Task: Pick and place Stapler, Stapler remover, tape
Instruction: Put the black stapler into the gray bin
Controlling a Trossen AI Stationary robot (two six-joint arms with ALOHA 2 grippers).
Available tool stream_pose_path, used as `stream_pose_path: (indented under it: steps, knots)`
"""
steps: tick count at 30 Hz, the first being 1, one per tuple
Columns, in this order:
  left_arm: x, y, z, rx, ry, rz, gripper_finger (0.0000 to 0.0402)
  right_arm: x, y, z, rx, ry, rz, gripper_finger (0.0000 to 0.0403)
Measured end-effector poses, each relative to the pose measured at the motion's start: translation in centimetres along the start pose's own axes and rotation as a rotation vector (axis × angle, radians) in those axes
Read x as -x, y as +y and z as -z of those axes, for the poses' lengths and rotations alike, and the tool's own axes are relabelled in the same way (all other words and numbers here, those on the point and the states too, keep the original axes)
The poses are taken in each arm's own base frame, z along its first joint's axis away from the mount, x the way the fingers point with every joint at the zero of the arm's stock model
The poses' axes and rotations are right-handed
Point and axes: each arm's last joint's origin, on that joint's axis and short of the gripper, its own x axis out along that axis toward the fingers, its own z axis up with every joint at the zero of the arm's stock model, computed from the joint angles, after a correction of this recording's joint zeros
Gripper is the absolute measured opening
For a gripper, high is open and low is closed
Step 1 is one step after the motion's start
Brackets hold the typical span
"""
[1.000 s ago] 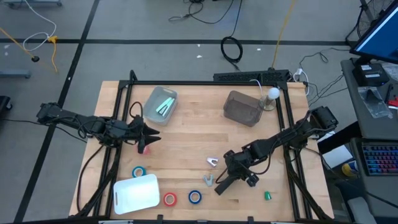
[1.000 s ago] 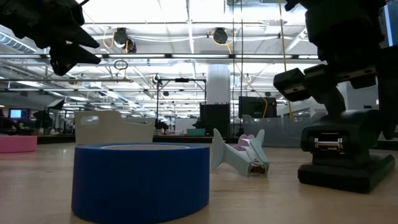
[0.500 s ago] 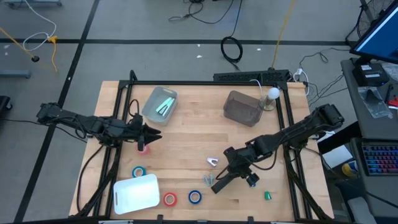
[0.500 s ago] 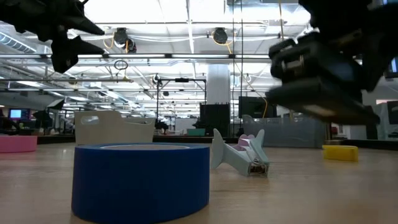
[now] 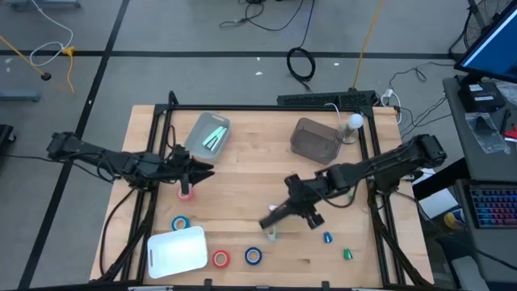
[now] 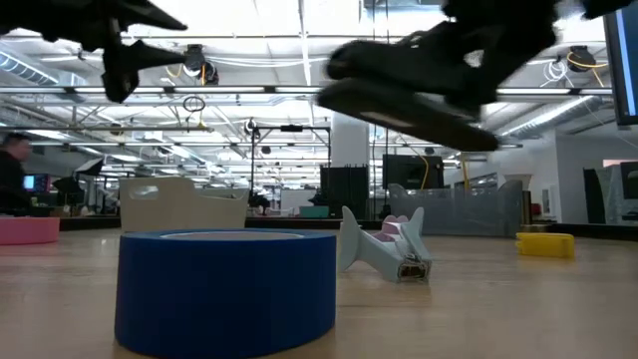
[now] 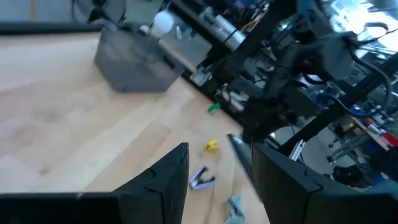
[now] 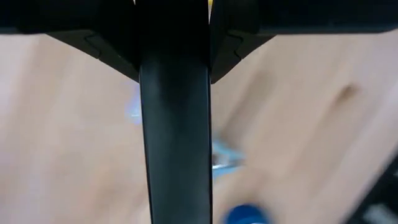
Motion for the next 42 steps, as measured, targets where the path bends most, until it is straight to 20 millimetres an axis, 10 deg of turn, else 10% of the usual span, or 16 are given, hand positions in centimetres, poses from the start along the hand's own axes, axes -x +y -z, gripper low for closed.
stream_pose_path:
  steps: [16,42]
  knots:
    - [-4.6,-3.0,-1.2,-0.361,0.020,-0.062,0.0175,1.4,-7.5,-0.1,-0.146,-0.123,0.476,0.0128]
    - [-15.6,-5.0,-4.7,-0.608,0.500,-0.314,0.0175,0.7,-8.7,1.1,-0.161,-0.018,0.496,0.0128]
